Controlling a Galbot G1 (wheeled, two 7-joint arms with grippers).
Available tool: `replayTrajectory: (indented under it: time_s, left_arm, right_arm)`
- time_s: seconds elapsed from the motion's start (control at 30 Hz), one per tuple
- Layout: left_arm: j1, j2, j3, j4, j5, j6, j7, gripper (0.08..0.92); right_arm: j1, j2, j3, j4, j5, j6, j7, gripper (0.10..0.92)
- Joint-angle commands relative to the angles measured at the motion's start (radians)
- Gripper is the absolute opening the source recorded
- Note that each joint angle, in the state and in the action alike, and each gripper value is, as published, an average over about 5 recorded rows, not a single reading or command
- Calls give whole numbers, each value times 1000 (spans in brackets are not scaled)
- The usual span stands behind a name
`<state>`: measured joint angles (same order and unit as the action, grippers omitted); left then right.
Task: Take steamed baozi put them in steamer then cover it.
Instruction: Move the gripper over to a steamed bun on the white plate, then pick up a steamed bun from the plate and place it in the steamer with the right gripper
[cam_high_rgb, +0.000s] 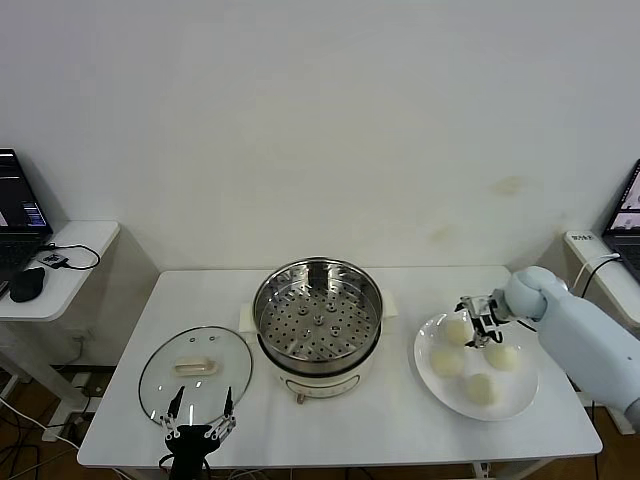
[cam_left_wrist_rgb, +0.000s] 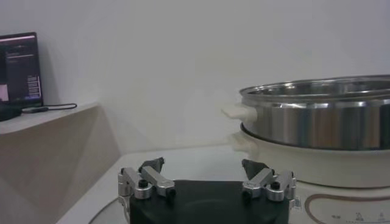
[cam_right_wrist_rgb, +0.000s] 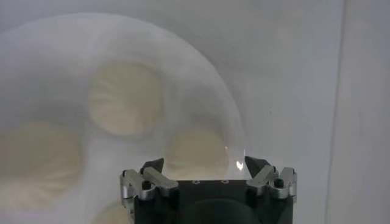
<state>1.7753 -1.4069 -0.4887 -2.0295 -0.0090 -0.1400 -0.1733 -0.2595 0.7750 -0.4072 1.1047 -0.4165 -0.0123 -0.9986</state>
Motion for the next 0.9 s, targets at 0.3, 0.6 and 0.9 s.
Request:
replayTrajectory:
  time_s: [0.3, 0.6, 0.9]
  left_arm:
    - [0, -2, 1, 5, 0, -3, -2, 823]
    - [1, -1, 2, 3, 0, -1, -2, 823]
    - [-3, 3, 7, 9, -2, -2, -2, 823]
  right_arm:
    - [17, 40, -21, -58, -28, -18, -5, 692]
    - [34, -1, -25, -8, 10, -18, -20, 622]
    - [152, -132, -59, 120, 189, -43, -33, 606]
